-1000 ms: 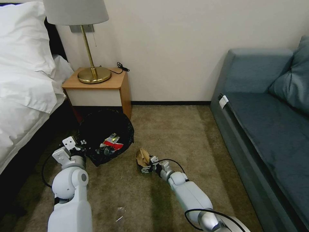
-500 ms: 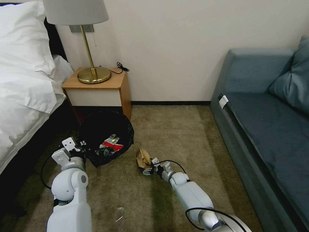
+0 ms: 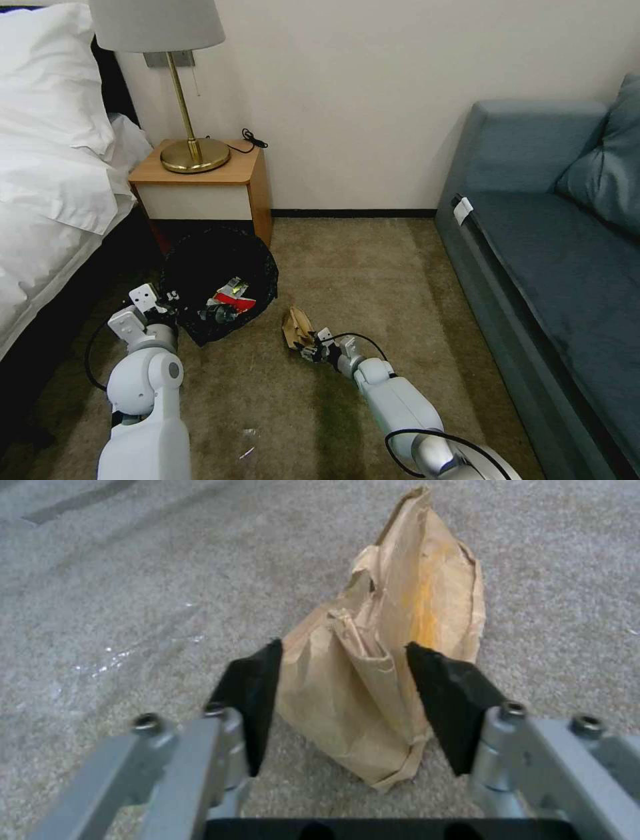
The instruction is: Pick up the trash bin, then pick up the garbage on the floor and place it into the trash bin.
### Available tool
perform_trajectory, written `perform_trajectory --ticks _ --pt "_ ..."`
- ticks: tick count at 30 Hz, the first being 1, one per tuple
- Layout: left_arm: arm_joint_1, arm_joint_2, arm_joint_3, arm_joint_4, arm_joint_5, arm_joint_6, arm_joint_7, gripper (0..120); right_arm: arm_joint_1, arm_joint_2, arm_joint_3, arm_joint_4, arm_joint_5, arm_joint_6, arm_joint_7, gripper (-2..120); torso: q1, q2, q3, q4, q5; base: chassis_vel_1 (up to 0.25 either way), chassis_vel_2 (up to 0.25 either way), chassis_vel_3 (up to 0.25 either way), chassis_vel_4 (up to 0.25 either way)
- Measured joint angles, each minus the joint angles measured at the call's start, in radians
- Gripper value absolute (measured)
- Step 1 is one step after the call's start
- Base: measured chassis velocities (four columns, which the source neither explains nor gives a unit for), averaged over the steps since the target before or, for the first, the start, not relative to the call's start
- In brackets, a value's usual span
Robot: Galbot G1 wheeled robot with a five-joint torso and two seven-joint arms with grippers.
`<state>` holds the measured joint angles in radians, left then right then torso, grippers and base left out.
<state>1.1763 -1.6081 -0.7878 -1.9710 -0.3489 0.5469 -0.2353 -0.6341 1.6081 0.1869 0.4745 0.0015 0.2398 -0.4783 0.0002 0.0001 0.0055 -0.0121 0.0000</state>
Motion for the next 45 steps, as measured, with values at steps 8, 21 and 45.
perform_trajectory --ticks 8,21,45 --pt "0.000 0.000 0.000 -0.003 -0.002 0.003 0.000 3 -0.007 0.000 -0.001 0.009 -0.004 0.007 0.000 13 0.000 0.000 0.000 0.0000 0.0000 0.000 0.000 0.000 0.000" --pt "-0.003 0.000 0.001 -0.004 -0.005 0.005 -0.001 3 -0.013 0.000 0.001 0.020 -0.014 0.016 0.001 0 0.000 0.000 0.000 0.0000 0.0000 0.000 0.000 0.000 0.000" --pt "-0.014 0.002 -0.003 0.015 -0.048 0.007 -0.001 3 -0.078 0.000 0.144 0.180 0.044 0.047 0.033 0 0.000 0.000 0.000 0.0000 0.0000 0.000 0.000 0.000 0.000"
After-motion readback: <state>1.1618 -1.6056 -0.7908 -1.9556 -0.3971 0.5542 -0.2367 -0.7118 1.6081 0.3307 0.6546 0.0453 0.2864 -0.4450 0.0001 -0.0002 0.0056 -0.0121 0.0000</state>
